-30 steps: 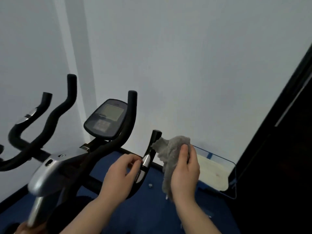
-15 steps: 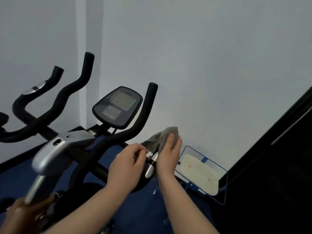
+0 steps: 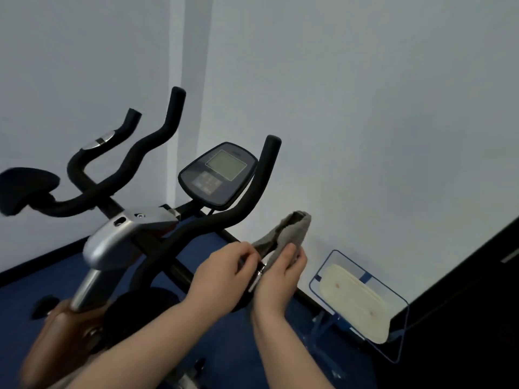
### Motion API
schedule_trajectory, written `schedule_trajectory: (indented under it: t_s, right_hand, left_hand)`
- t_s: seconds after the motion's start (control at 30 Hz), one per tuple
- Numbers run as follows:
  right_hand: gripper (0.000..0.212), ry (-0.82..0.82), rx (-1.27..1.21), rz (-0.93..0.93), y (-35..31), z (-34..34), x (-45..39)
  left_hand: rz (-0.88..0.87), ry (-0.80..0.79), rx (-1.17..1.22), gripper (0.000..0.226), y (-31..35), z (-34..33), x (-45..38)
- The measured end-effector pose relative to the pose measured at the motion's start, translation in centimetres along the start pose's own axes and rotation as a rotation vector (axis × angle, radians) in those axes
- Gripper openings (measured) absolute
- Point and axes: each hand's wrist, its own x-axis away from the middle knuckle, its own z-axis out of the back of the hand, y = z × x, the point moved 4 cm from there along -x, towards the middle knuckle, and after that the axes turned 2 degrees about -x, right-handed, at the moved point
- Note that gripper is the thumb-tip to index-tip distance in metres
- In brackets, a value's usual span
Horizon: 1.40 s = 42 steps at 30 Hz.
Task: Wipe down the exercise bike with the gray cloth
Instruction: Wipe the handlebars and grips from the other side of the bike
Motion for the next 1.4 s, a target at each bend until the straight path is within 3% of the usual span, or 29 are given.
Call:
schedule_trajectory:
  t_s: [0.1, 0.27, 0.47, 0.6, 0.83, 1.07, 1.27, 1.4]
  right_hand:
    - [0.026, -0.042, 0.004, -0.032, -0.6, -0.2, -0.9]
    - [0.028, -0.047, 0.024, 0.095, -5.0, -1.1, -4.9]
    - [0.030, -0.058, -0.073, -0.007, 0.4, -0.2, 0.8]
    - [0.024, -0.121, -0.044, -0.023, 0.1, -0.3, 0.2]
    - [0.050, -0.324, -0.072, 0.066, -2.6, -0.3, -4.2]
    - [0.034, -0.180, -0.165, -0.057, 1.6, -0.1, 0.6]
    - [0.022, -0.100, -0.015, -0.033, -2.1, -0.8, -2.1]
    - [0.022, -0.011, -0.037, -0.063, -1.6, -0.8, -1.2]
  left_hand:
    - [-0.019, 0.040, 0.069, 0.018, 0.1, 0.5, 0.2]
    - [-0.035, 0.113, 0.076, 0.017, -0.1, 2.6, 0.7]
    - [-0.082, 0.215, -0.151, 0.015, -1.3, 3.7, 2.6]
    - [-0.086, 0.288, -0.093, 0.018, -1.5, 4.1, 2.7]
    - [-0.078, 0.350, -0.029, 0.025, -1.6, 4.3, 2.9]
    - [-0.089, 0.357, -0.044, 0.020, -1.7, 4.2, 2.9]
    - [-0.108, 0.279, -0.043, 0.019, -1.4, 4.2, 3.2]
    - [-0.159, 0.227, -0.191, 0.018, -2.1, 4.7, 3.6]
